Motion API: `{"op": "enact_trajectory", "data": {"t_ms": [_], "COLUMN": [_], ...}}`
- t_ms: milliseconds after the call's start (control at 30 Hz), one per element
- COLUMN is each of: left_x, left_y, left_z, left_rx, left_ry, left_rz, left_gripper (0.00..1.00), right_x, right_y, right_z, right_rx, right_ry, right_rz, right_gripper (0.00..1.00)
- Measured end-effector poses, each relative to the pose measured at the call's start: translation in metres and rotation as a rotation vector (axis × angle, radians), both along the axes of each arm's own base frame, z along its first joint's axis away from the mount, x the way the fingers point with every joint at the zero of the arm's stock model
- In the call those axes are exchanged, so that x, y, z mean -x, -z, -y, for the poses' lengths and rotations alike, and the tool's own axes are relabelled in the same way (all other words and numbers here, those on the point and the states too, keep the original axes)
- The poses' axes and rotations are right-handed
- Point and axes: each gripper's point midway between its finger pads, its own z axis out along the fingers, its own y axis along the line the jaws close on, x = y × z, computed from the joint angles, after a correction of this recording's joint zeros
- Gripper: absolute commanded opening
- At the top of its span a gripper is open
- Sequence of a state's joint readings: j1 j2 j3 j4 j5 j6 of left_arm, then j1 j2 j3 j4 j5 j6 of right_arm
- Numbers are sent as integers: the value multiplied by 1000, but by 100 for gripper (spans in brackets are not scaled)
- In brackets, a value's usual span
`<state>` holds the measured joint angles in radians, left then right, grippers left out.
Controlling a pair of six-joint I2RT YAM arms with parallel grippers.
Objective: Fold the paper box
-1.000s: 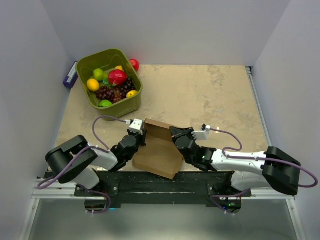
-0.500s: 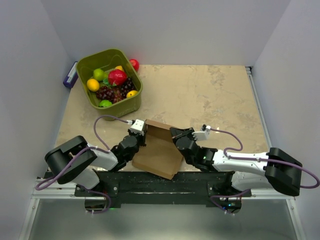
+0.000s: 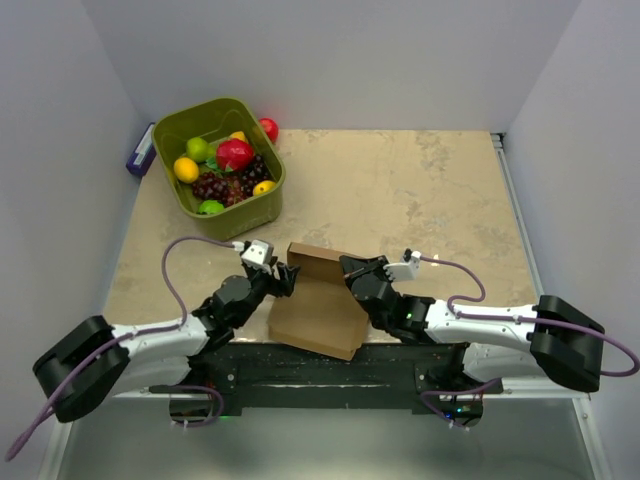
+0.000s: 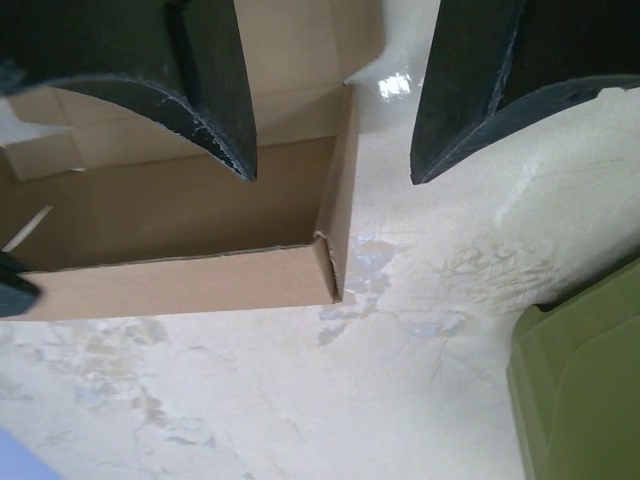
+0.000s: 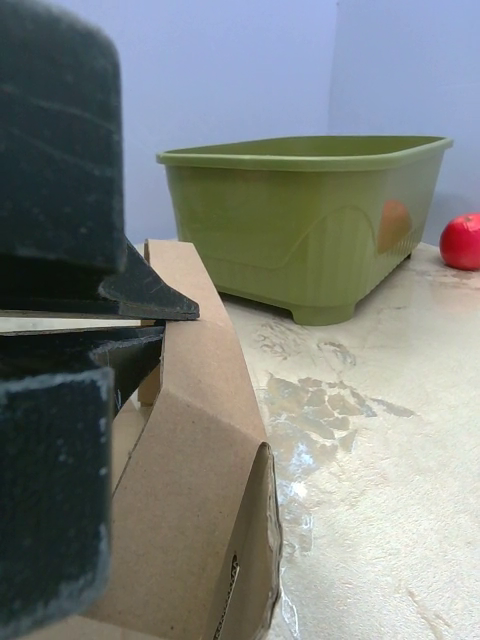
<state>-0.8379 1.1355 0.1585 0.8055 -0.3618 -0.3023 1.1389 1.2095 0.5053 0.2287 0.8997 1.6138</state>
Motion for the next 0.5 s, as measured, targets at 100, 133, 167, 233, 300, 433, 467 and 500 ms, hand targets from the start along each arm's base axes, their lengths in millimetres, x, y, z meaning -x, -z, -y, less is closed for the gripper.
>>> {"op": "enact_trajectory", "data": {"t_ms": [100, 133, 167, 233, 300, 433, 467, 500], "left_x": [11, 14, 17, 20, 17, -4, -10, -15], "left_y": [-10, -14, -19, -27, -35, -58, -62, -65], "left_z": [0, -1, -2, -6, -11, -18, -18, -18], "left_rx": [46, 66, 86, 124, 150, 209, 218, 227], "left_ry": [34, 40, 45, 40, 24, -22, -27, -28], "left_rz": [-13, -20, -25, -42, -61, -107, -117, -125], "left_gripper": [74, 74, 75, 75, 75, 76, 76, 76], "right_x": [0, 0, 0, 1, 2, 3, 3, 3], "right_y": [0, 0, 0, 0, 0, -1, -1, -1], "right_z": [0, 0, -1, -1, -2, -3, -3, -3], "right_rx": [1, 2, 4, 7, 11, 13, 15, 15], "right_ry": [-2, -2, -4, -8, -12, -15, -16, -17], "right_rz": [2, 2, 3, 5, 6, 11, 11, 12], "right_gripper": [0, 0, 0, 0, 0, 0, 0, 0]}}
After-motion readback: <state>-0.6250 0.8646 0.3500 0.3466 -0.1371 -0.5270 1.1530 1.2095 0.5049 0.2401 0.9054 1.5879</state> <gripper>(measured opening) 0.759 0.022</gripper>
